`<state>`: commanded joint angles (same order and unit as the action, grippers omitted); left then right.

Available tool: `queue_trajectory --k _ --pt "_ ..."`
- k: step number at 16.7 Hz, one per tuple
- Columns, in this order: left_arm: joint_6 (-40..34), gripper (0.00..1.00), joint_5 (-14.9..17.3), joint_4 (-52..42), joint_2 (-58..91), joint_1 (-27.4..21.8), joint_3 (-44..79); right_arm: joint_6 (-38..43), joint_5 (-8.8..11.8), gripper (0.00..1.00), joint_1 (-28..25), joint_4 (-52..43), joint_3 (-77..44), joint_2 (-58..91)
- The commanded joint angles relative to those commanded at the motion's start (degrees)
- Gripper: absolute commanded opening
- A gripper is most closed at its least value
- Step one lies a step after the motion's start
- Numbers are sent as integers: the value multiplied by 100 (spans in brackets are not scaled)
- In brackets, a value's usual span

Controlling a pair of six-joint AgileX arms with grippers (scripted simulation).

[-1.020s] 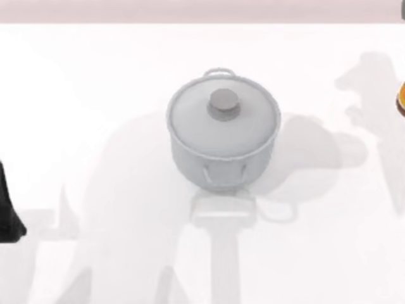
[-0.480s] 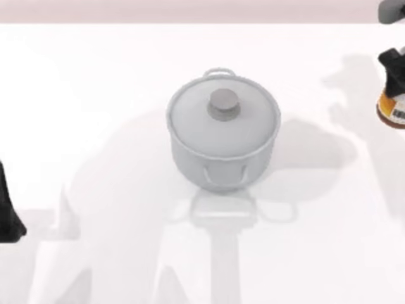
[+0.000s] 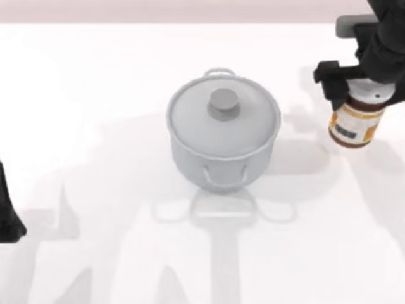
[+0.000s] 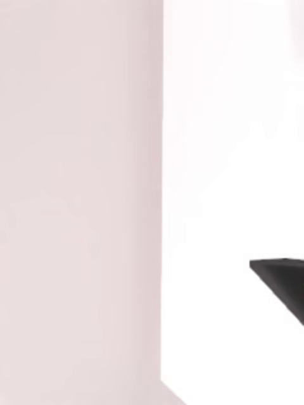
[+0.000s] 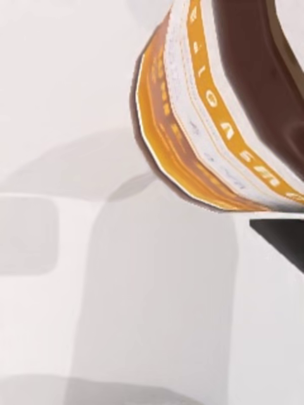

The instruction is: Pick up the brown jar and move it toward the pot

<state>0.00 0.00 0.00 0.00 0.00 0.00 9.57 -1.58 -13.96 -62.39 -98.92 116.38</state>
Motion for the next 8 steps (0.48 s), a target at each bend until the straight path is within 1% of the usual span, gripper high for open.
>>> queue_trajectory --k 2,4,8 --pt "0 100 0 0 0 0 0 504 -114 0 -204 162 157 -39" --pt "0 100 0 0 0 0 0 765 -181 0 -321 257 247 -63" --pt "0 100 0 0 0 0 0 803 -192 0 -340 273 262 -67"
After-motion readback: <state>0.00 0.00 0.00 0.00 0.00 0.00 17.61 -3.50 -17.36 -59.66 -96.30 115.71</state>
